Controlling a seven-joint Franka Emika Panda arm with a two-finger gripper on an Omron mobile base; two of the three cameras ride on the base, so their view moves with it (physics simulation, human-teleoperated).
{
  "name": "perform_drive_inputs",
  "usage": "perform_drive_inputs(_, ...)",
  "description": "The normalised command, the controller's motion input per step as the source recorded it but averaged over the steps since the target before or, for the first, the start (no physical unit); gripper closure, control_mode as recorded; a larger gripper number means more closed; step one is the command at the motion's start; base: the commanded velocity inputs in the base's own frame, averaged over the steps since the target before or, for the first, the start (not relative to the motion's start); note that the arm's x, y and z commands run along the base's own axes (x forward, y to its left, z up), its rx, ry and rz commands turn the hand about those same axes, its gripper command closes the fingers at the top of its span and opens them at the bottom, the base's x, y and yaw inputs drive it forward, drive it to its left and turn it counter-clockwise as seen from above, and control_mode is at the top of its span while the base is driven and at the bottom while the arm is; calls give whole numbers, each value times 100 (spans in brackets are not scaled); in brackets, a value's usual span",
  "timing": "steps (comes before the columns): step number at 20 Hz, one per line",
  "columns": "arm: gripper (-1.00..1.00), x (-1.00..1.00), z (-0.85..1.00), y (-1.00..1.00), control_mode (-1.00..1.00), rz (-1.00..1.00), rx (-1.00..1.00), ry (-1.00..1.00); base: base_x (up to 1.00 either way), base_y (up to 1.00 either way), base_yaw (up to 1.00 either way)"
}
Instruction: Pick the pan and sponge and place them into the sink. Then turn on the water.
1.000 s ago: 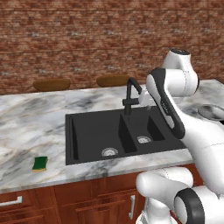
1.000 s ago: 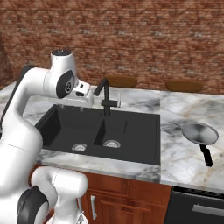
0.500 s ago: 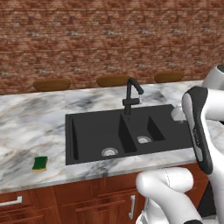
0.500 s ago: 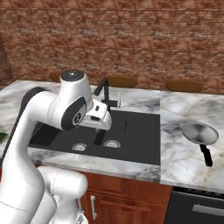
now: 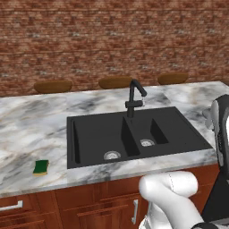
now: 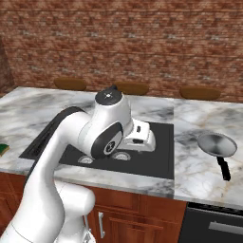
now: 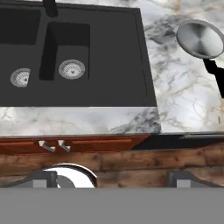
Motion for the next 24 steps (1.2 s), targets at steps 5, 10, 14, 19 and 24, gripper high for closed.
perform_drive_inputs(5,-100,28,0,-97,-100,0,-12,11,0,0,0)
perform_drive_inputs(10,-100,43,-11,-88,-100,0,-5,12,0,0,0)
perform_drive_inputs(14,-100,56,-36,-57,-100,0,-1,6,0,0,0)
perform_drive_inputs(19,-100,70,-46,-39,-100,-4,-1,4,0,0,0)
perform_drive_inputs(24,-100,56,-51,-46,-100,-11,0,0,0,0,0)
